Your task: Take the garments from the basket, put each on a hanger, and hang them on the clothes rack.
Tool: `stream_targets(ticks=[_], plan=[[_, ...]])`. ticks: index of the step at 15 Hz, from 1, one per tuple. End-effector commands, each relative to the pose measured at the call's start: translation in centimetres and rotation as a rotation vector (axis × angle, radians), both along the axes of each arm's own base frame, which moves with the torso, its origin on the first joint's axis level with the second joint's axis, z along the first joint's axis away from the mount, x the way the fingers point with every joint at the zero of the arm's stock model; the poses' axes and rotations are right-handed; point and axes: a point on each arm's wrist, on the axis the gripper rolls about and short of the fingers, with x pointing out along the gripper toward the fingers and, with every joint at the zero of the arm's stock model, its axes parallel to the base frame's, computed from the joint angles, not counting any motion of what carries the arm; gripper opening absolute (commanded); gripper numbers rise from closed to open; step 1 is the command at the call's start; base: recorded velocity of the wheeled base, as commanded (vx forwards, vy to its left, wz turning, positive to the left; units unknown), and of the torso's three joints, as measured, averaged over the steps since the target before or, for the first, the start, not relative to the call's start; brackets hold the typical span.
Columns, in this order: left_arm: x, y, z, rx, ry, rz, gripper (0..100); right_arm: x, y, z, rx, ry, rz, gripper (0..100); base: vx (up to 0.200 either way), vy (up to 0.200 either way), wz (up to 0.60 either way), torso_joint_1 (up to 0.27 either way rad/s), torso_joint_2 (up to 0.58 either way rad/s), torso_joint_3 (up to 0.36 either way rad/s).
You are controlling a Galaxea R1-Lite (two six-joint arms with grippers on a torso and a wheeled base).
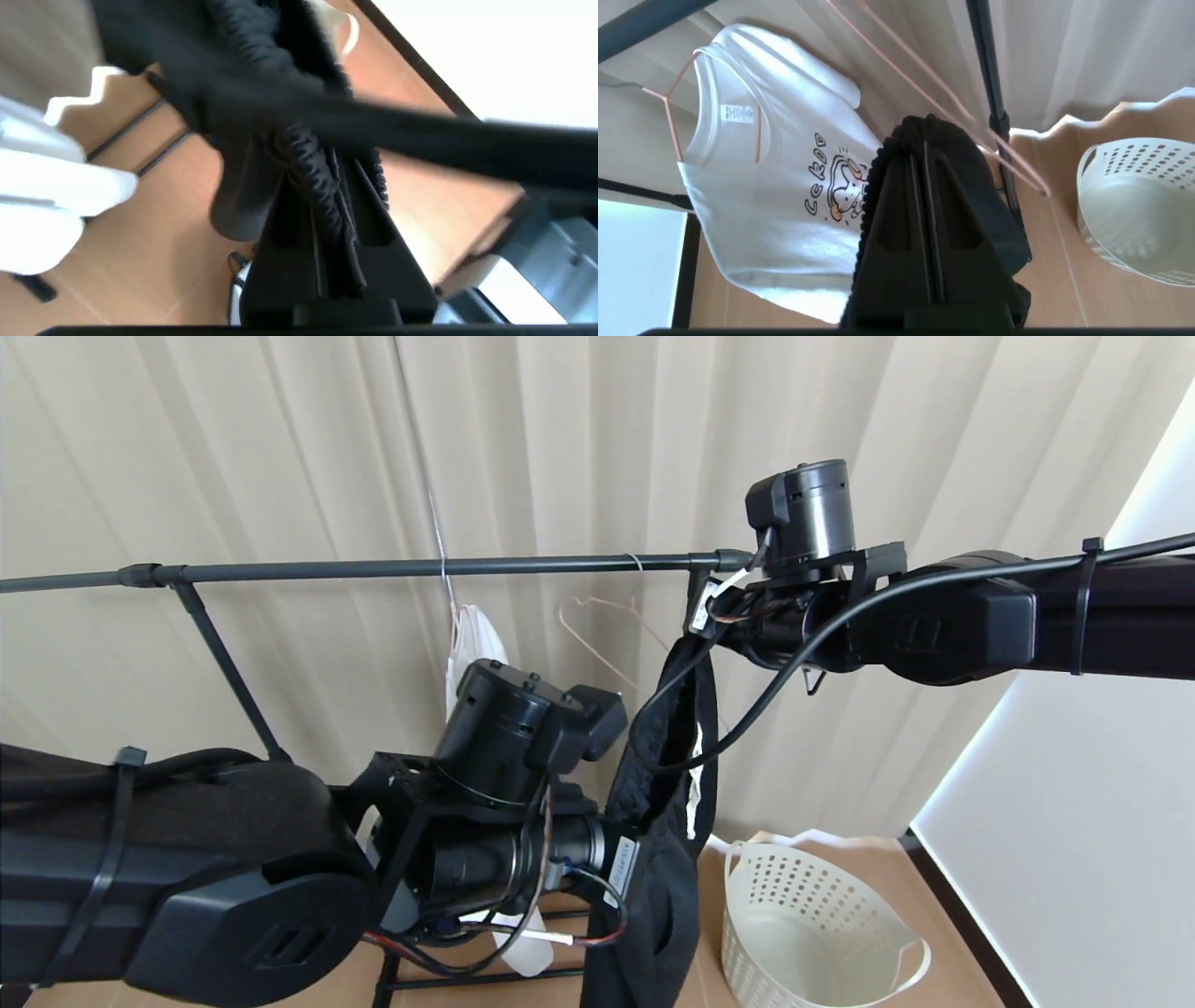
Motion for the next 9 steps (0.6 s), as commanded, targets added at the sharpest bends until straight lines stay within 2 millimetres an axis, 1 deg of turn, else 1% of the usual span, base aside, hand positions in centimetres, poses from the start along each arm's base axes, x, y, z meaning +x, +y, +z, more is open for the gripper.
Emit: stream_targets(ticks=[1, 2, 4, 6, 8, 9], plan=[[1.9, 2.2, 0.5, -0.037, -0.062, 0.078, 0, -0.3, -1.4, 1.0, -0.014, -0.015, -0.018, 0, 0.0, 0.0, 0.0, 0.0, 0.0, 0.0], [2.8, 2.8, 0.7, -0.071, -0.108, 0.107, 0, -0.7, -2.0, 0.9, -0.049, 0.001, -0.016, 0, 0.0, 0.0, 0.0, 0.0, 0.0, 0.0], [4.6, 3.7, 0.1, -0.06, -0.149, 0.157, 0, -2.1, -2.9, 1.2, -0.112, 0.012, 0.005, 0, 0.0, 0.0, 0.0, 0.0, 0.0, 0.0], [5.6, 3.7, 0.1, -0.055, -0.163, 0.2, 0, -3.1, -3.3, 1.2, -0.177, 0.014, 0.009, 0, 0.0, 0.0, 0.0, 0.0, 0.0, 0.0], [6.4, 3.3, 0.4, -0.064, -0.18, 0.271, 0, -4.2, -2.7, 0.1, -0.283, 0.031, 0.006, 0, 0.0, 0.0, 0.0, 0.0, 0.0, 0.0], [6.7, 3.1, 1.1, -0.111, -0.178, 0.309, 0, -5.0, -2.1, -0.4, -0.314, 0.041, 0.024, 0, 0.0, 0.0, 0.0, 0.0, 0.0, 0.0]])
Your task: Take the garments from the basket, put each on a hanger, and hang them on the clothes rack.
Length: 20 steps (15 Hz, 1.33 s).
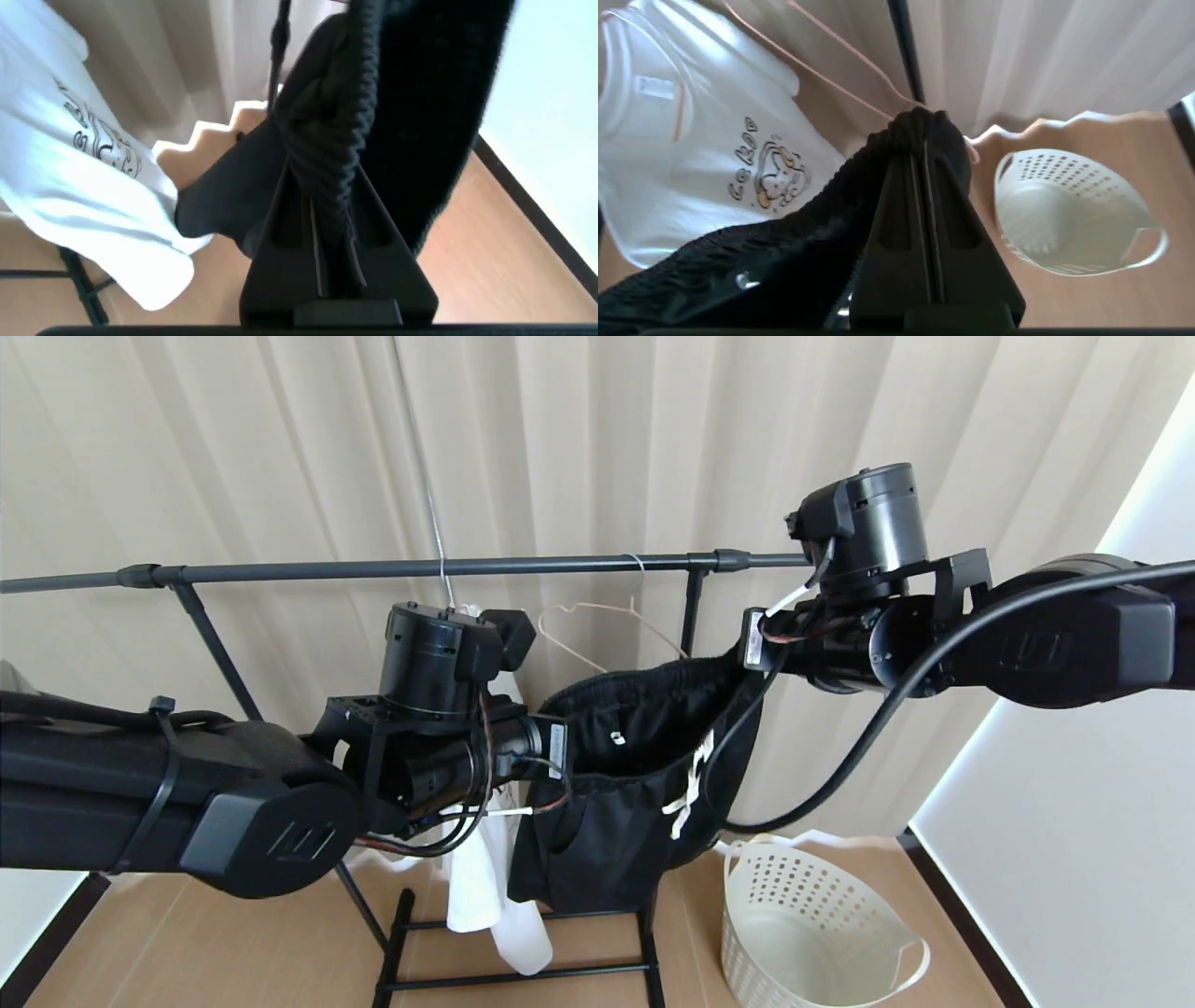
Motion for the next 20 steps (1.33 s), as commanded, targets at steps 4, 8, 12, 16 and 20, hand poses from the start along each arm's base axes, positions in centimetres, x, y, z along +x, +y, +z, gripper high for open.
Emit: stream_targets(ticks=[4, 8, 12, 16, 20], plan=[[1.9, -0.1, 2.0, -0.157, -0.047, 0.136, 0, -3.4, 0.7, -0.9, -0.116, 0.037, 0.089, 0, 0.0, 0.0, 0.0, 0.0, 0.0, 0.0], [2.0, -0.1, 2.2, -0.169, -0.062, 0.142, 0, -3.8, 0.2, -1.7, -0.197, 0.067, 0.056, 0, 0.0, 0.0, 0.0, 0.0, 0.0, 0.0], [2.0, 0.0, 2.3, -0.175, -0.062, 0.153, 0, -4.5, -0.4, -2.8, -0.267, 0.105, 0.082, 0, 0.0, 0.0, 0.0, 0.0, 0.0, 0.0], [2.1, -0.3, 3.0, -0.184, -0.089, 0.181, 0, -6.4, -1.5, -6.1, -0.472, 0.217, 0.245, 100, 0.0, 0.0, 0.0, 0.0, 0.0, 0.0], [2.0, -0.5, 3.6, -0.189, -0.11, 0.198, 0, -7.8, -0.7, -7.4, -0.428, 0.271, 0.494, 100, 0.0, 0.0, 0.0, 0.0, 0.0, 0.0]])
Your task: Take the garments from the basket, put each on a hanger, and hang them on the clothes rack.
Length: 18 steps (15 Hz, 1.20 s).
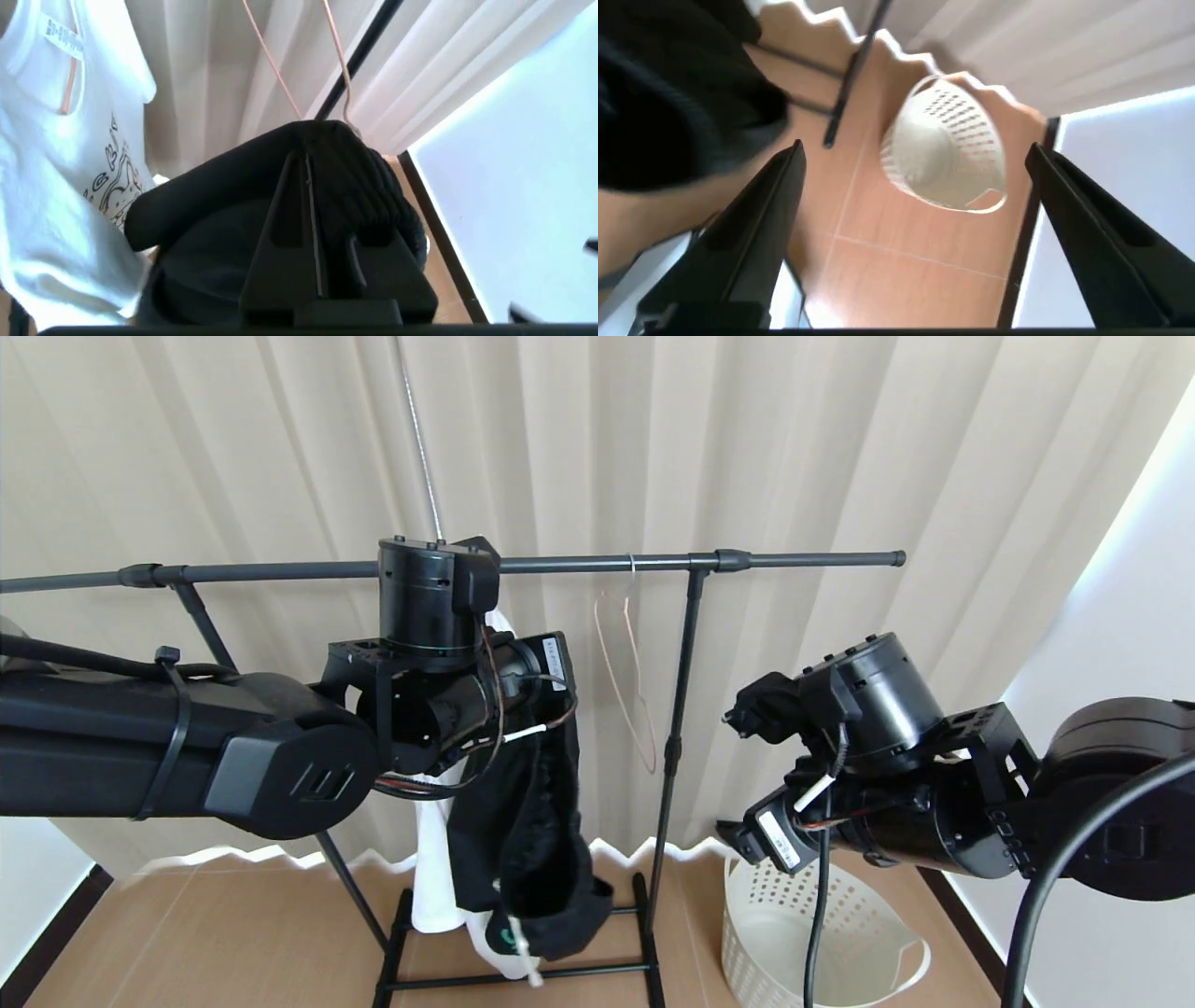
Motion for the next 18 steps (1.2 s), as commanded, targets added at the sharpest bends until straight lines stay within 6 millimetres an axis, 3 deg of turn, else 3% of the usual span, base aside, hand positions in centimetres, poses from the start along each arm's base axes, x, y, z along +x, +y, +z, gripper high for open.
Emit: stream_targets(ticks=[1, 4, 7, 10, 18], plan=[[-0.1, -0.1, 0.1, -0.001, -0.004, -0.002, 0, -0.8, 0.5, -0.2, 0.054, 0.012, 0.08, 100, 0.0, 0.0, 0.0, 0.0, 0.0, 0.0], [-0.4, -0.4, 0.0, 0.004, 0.001, -0.015, 0, -0.5, 1.6, 0.2, 0.286, -0.109, 0.202, 100, 0.0, 0.0, 0.0, 0.0, 0.0, 0.0], [-0.5, -0.5, -0.2, 0.008, 0.004, -0.018, 0, -0.9, 4.0, 0.6, 0.509, -0.195, 0.216, 100, 0.0, 0.0, 0.0, 0.0, 0.0, 0.0], [-1.0, -1.2, -0.4, 0.014, 0.011, -0.043, 0, -1.0, 5.2, 0.4, 0.556, -0.221, 0.224, 100, 0.0, 0.0, 0.0, 0.0, 0.0, 0.0], [-1.8, -2.1, -0.6, 0.021, 0.014, -0.062, 0, 2.2, 7.9, -2.5, 0.496, -0.283, 0.066, 100, 0.0, 0.0, 0.0, 0.0, 0.0, 0.0]])
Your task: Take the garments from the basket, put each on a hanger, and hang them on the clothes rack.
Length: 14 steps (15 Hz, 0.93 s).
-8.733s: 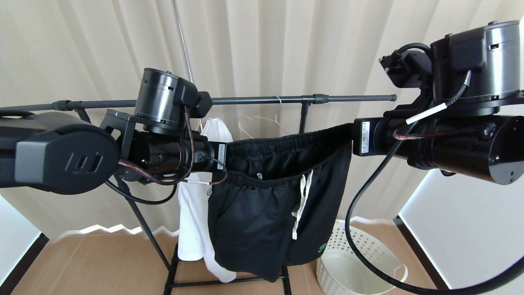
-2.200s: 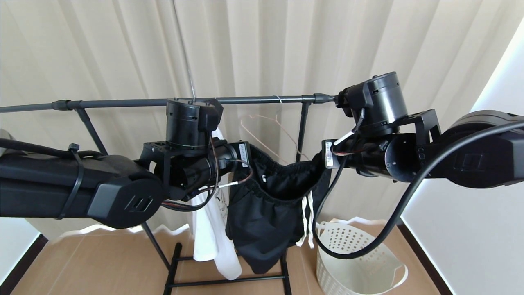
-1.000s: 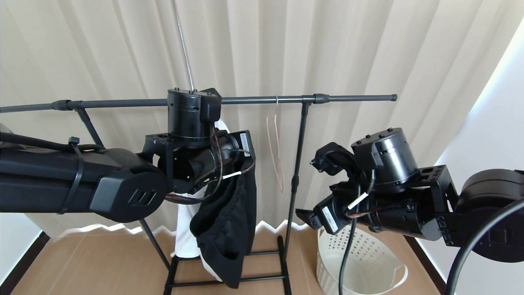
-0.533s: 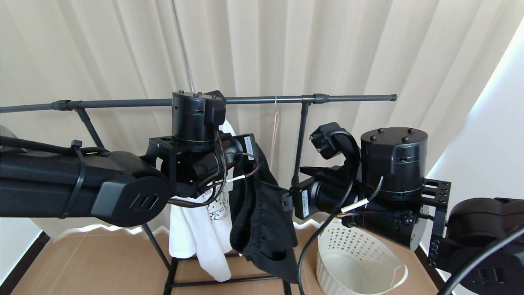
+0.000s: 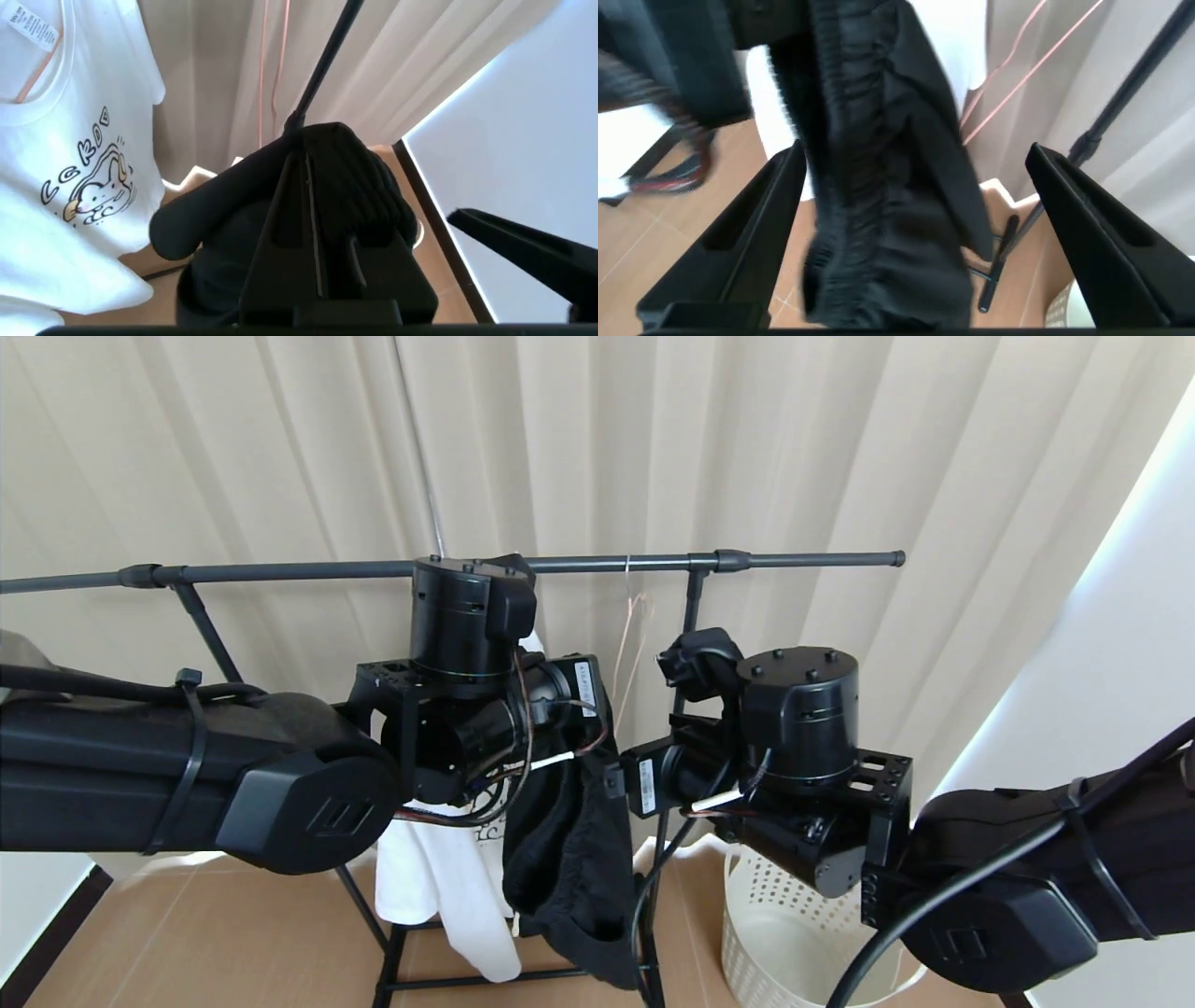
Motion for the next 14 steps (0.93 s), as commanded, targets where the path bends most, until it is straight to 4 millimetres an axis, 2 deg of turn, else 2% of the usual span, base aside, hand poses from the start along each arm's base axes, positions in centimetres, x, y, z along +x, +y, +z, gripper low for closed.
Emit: stream_targets(ticks=[1, 5, 8, 11, 14], plan=[[-0.1, 0.0, 0.1, -0.003, -0.003, -0.002, 0, 0.8, 0.7, -1.8, -0.033, 0.024, -0.014, 100, 0.0, 0.0, 0.0, 0.0, 0.0, 0.0], [-0.1, 0.0, 0.1, -0.003, -0.003, 0.001, 0, 1.4, 0.7, -2.3, -0.047, 0.023, -0.049, 100, 0.0, 0.0, 0.0, 0.0, 0.0, 0.0], [0.1, 0.5, 0.6, -0.011, -0.015, 0.011, 0, 2.1, -0.6, -2.7, -0.096, 0.025, -0.079, 100, 0.0, 0.0, 0.0, 0.0, 0.0, 0.0], [0.4, 1.4, 1.2, -0.02, -0.028, 0.035, 0, 2.0, -2.3, -3.6, -0.23, 0.007, -0.072, 100, 0.0, 0.0, 0.0, 0.0, 0.0, 0.0], [0.4, 1.4, 1.2, -0.015, -0.031, 0.035, 0, 1.5, -3.1, -3.9, -0.29, 0.003, -0.059, 100, 0.0, 0.0, 0.0, 0.0, 0.0, 0.0]])
